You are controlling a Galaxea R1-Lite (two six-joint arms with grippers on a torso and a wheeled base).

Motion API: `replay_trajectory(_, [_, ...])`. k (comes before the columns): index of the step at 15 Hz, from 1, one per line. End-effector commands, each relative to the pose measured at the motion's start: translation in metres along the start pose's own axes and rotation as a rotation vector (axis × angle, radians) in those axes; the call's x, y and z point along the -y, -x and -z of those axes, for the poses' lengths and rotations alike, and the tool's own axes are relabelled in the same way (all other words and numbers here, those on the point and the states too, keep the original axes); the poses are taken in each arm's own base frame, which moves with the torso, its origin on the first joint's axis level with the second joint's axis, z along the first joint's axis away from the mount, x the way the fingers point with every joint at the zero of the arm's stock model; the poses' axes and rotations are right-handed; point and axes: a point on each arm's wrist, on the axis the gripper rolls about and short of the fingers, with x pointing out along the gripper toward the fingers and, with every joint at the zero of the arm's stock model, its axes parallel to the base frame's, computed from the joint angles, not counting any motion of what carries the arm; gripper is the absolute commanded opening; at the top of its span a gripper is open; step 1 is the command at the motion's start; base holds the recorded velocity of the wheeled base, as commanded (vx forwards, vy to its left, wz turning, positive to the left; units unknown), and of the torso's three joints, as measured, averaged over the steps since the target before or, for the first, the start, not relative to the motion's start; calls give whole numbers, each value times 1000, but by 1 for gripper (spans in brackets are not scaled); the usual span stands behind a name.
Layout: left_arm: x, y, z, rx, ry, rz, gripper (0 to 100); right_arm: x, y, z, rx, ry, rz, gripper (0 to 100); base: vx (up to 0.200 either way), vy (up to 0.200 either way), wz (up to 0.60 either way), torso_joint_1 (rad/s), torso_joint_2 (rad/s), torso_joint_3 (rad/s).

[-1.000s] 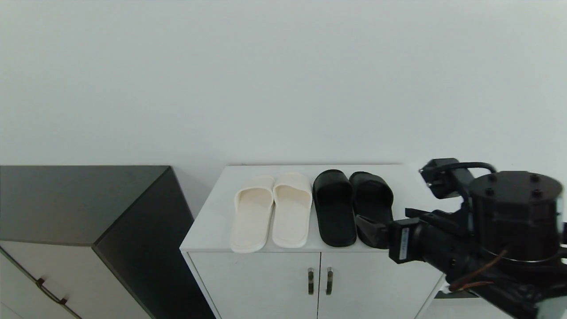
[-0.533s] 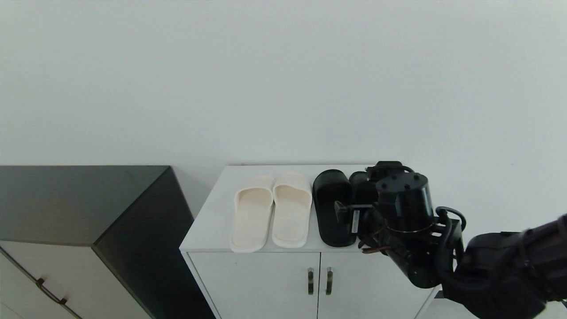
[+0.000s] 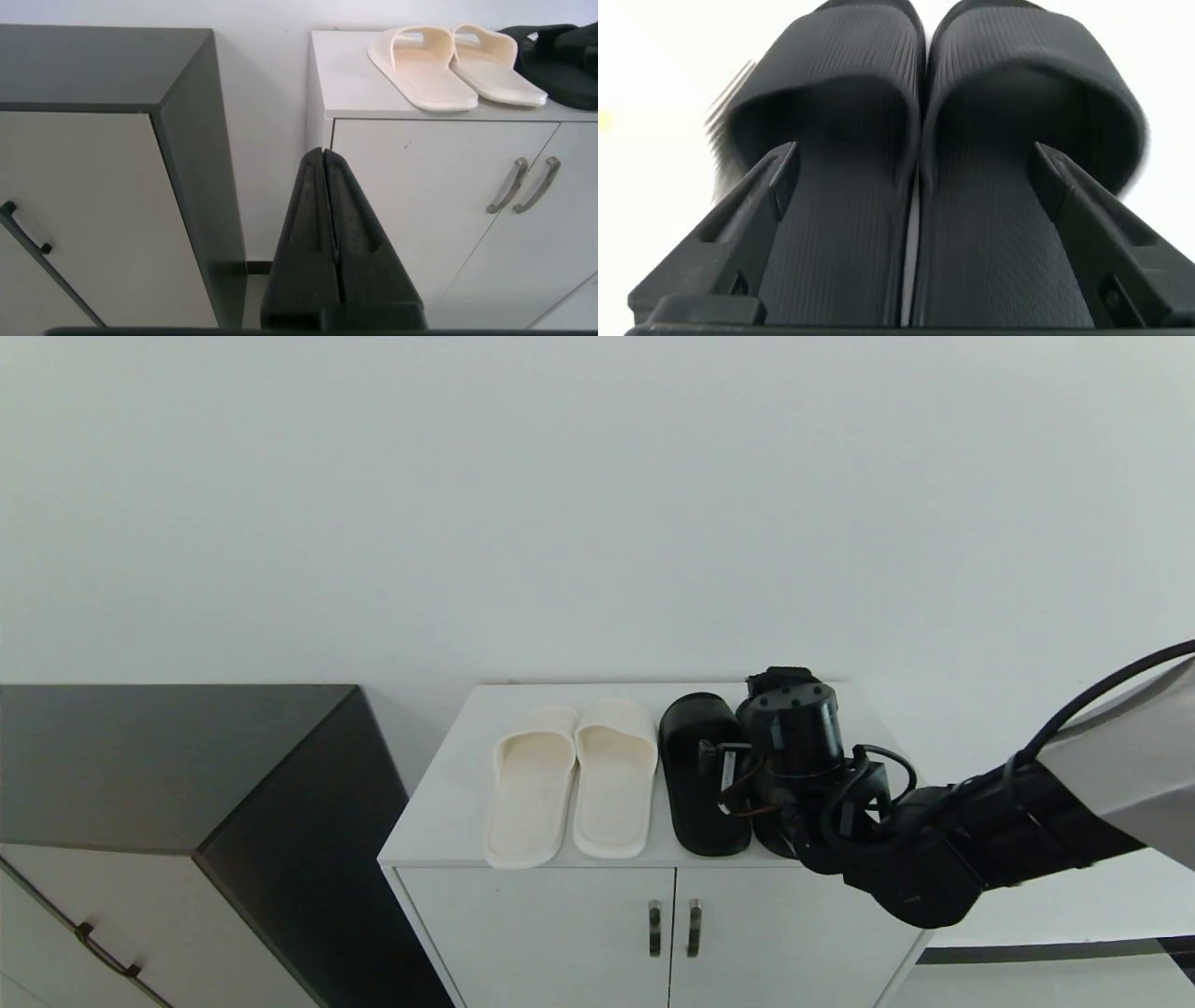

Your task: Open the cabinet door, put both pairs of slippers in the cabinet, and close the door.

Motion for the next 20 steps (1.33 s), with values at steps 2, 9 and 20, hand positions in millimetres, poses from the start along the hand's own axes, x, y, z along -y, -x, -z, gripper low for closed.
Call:
replay_trajectory(2, [0, 0, 0, 0, 0, -1, 0, 3, -28, 7, -6, 10, 36, 100, 0, 0, 0, 0, 0, 0])
replay_trajectory(9, [0, 0, 0, 0, 0, -1, 0, 2, -57, 5, 21, 1, 39, 0, 0, 0, 0, 0, 0, 0])
replay_trajectory(20, [0, 0, 0, 0, 2, -1, 0, 14, 37, -46, 151, 72, -61, 0, 0, 0, 0, 0, 0, 0])
